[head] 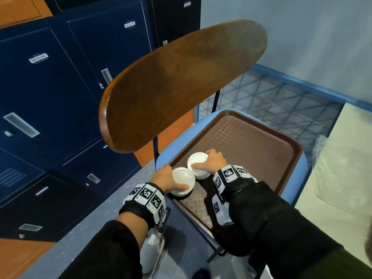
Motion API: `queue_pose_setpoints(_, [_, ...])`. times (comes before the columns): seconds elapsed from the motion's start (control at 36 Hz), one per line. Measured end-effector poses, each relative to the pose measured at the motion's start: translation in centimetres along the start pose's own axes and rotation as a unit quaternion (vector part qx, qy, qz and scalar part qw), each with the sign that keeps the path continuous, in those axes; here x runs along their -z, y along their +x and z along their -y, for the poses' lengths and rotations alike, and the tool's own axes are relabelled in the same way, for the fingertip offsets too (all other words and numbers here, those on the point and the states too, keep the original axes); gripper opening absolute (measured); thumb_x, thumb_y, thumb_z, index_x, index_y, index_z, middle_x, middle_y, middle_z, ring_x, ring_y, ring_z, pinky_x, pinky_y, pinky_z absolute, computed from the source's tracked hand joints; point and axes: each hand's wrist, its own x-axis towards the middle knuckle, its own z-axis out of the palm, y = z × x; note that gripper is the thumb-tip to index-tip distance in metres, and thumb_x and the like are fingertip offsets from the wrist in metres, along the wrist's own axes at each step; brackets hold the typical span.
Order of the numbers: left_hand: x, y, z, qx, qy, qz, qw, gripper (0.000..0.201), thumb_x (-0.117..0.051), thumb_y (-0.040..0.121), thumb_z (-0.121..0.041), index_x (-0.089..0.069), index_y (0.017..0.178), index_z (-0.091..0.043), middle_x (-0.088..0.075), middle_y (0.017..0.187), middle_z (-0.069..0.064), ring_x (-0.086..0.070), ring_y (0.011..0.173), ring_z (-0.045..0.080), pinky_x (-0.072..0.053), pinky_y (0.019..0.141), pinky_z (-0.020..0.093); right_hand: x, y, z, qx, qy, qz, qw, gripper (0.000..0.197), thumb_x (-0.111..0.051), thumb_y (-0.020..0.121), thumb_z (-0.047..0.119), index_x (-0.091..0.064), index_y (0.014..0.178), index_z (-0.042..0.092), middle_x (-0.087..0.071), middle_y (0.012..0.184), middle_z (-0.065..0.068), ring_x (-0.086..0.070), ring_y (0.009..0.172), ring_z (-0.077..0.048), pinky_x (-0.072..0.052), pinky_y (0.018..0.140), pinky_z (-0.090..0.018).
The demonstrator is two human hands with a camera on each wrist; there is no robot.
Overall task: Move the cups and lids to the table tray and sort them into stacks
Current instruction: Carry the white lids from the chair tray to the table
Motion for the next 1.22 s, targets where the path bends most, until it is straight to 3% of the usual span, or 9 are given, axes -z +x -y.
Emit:
queue_pose_setpoints(0.22, [-0.6, -0.7, -0.8, 0.004, -0.045, 0.013, 0.999, 0.084, -0.079, 0.069, -0.037, -0.035, 0.132, -0.004, -0.044, 0.134, 0.013, -0.042, 0.126, 0.028, -0.039, 0.105, 0.038, 0.9, -1.0, -2.5, -0.019, 0.056, 0.014, 0.998, 0.094, -0.08, 0.054, 0.056, -0.046, 0.126, 0.005, -0.053, 0.128, -0.008, -0.054, 0.116, -0.028, -0.047, 0.097, -0.037])
queue_pose_setpoints(0.36, [-1.5, -1.2, -1.6, -0.016, -0.121, -0.013, 0.992, 0.081, -0.087, 0.056, -0.037, -0.046, 0.12, -0.007, -0.058, 0.118, 0.009, -0.054, 0.11, 0.025, -0.047, 0.096, 0.041, 1.5, -3.2, -4.9, 0.014, 0.176, -0.037, 0.984, 0.07, -0.076, 0.074, 0.03, -0.035, 0.126, 0.008, -0.05, 0.124, -0.009, -0.051, 0.111, -0.024, -0.042, 0.088, -0.032])
queue_pose_setpoints(0.47, [-2.8, -2.4, -3.4, -0.047, -0.252, 0.008, 0.967, 0.043, -0.083, 0.068, -0.02, -0.062, 0.103, -0.005, -0.068, 0.104, 0.009, -0.061, 0.1, 0.024, -0.049, 0.092, 0.04, 2.9, -5.6, -8.4, 0.023, 0.281, -0.09, 0.955, 0.058, -0.071, 0.08, 0.032, -0.042, 0.126, 0.012, -0.053, 0.119, -0.003, -0.053, 0.11, -0.021, -0.046, 0.093, -0.034])
queue_pose_setpoints(0.75, [-9.9, -6.3, -12.2, -0.123, -0.309, 0.077, 0.94, 0.103, -0.08, 0.032, -0.064, -0.059, 0.114, -0.006, -0.068, 0.109, 0.011, -0.065, 0.101, 0.027, -0.052, 0.093, 0.048, 7.9, -15.8, -20.9, -0.013, 0.409, -0.201, 0.89, 0.045, -0.062, 0.087, 0.034, -0.044, 0.125, 0.02, -0.054, 0.126, -0.005, -0.054, 0.114, -0.024, -0.046, 0.1, -0.049])
queue_pose_setpoints(0.83, [-12.5, -10.2, -16.3, -0.149, -0.307, 0.121, 0.932, 0.077, -0.085, 0.051, -0.048, -0.061, 0.109, -0.004, -0.069, 0.106, 0.013, -0.066, 0.098, 0.028, -0.055, 0.087, 0.043, 8.8, -19.2, -25.3, -0.031, 0.443, -0.232, 0.866, 0.046, -0.06, 0.088, 0.033, -0.043, 0.128, 0.021, -0.054, 0.126, -0.004, -0.053, 0.115, -0.023, -0.044, 0.102, -0.048])
queue_pose_setpoints(0.94, [-16.6, -13.9, -20.8, -0.195, -0.275, 0.201, 0.92, 0.026, -0.068, 0.082, -0.02, -0.064, 0.104, -0.005, -0.069, 0.097, 0.011, -0.065, 0.085, 0.021, -0.053, 0.056, 0.021, 10.3, -23.5, -30.4, -0.057, 0.462, -0.259, 0.846, 0.049, -0.059, 0.088, 0.035, -0.042, 0.13, 0.019, -0.055, 0.123, -0.005, -0.053, 0.115, -0.023, -0.044, 0.102, -0.047])
queue_pose_setpoints(1.06, [-20.8, -17.0, -25.2, -0.228, -0.256, 0.236, 0.909, 0.039, -0.072, 0.078, -0.029, -0.063, 0.11, -0.009, -0.068, 0.113, 0.013, -0.064, 0.105, 0.027, -0.057, 0.071, 0.031, 11.7, -27.7, -35.3, -0.064, 0.479, -0.302, 0.821, 0.048, -0.062, 0.086, 0.034, -0.043, 0.129, 0.019, -0.056, 0.124, -0.005, -0.054, 0.114, -0.022, -0.044, 0.103, -0.048])
queue_pose_setpoints(1.14, [-23.8, -19.4, -28.3, -0.256, -0.246, 0.255, 0.899, 0.069, -0.078, 0.06, -0.045, -0.061, 0.115, -0.007, -0.069, 0.112, 0.011, -0.065, 0.104, 0.025, -0.056, 0.08, 0.035, 12.8, -30.6, -38.5, -0.076, 0.501, -0.32, 0.8, 0.045, -0.06, 0.088, 0.033, -0.041, 0.127, 0.024, -0.054, 0.122, -0.003, -0.053, 0.112, -0.021, -0.044, 0.102, -0.045])
queue_pose_setpoints(1.22, [-26.2, -21.4, -30.7, -0.278, -0.237, 0.263, 0.893, 0.065, -0.074, 0.062, -0.042, -0.062, 0.114, -0.006, -0.07, 0.108, 0.012, -0.067, 0.1, 0.025, -0.055, 0.08, 0.039, 13.8, -32.9, -41.2, -0.091, 0.517, -0.348, 0.777, 0.048, -0.059, 0.089, 0.031, -0.04, 0.132, 0.024, -0.053, 0.121, -0.003, -0.051, 0.112, -0.021, -0.044, 0.102, -0.043])
